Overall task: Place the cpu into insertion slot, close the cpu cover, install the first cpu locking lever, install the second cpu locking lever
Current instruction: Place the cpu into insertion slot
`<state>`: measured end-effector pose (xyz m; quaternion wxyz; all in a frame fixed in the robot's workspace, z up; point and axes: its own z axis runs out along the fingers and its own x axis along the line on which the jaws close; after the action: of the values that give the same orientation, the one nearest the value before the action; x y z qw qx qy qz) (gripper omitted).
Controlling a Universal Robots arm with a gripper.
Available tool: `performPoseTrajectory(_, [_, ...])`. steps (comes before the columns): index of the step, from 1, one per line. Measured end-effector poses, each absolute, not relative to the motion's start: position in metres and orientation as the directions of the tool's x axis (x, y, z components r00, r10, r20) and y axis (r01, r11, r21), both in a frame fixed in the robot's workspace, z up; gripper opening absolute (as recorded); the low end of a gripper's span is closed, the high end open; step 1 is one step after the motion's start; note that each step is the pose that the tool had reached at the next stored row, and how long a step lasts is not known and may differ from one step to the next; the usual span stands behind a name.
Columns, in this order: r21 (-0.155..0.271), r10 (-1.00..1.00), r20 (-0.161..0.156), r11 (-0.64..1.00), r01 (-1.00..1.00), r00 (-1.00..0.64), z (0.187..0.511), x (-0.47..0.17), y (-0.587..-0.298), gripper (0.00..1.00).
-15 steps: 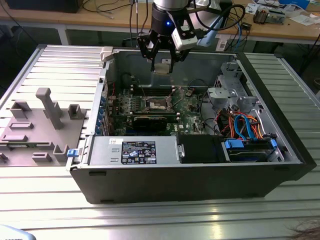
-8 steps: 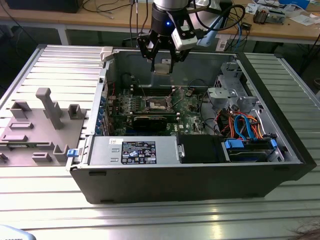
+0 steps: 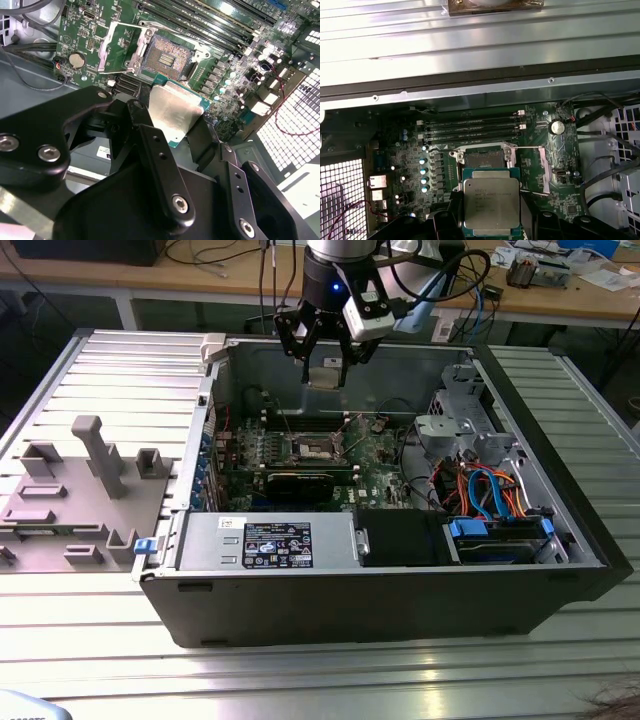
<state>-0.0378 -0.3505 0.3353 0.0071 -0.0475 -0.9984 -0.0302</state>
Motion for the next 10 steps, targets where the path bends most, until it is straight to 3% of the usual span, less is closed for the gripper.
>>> performPoseTrajectory(10, [0.053,0.101,0.016,0.993,0.102,-0.995,0.3346,-0.0378,-0.3505,0.55])
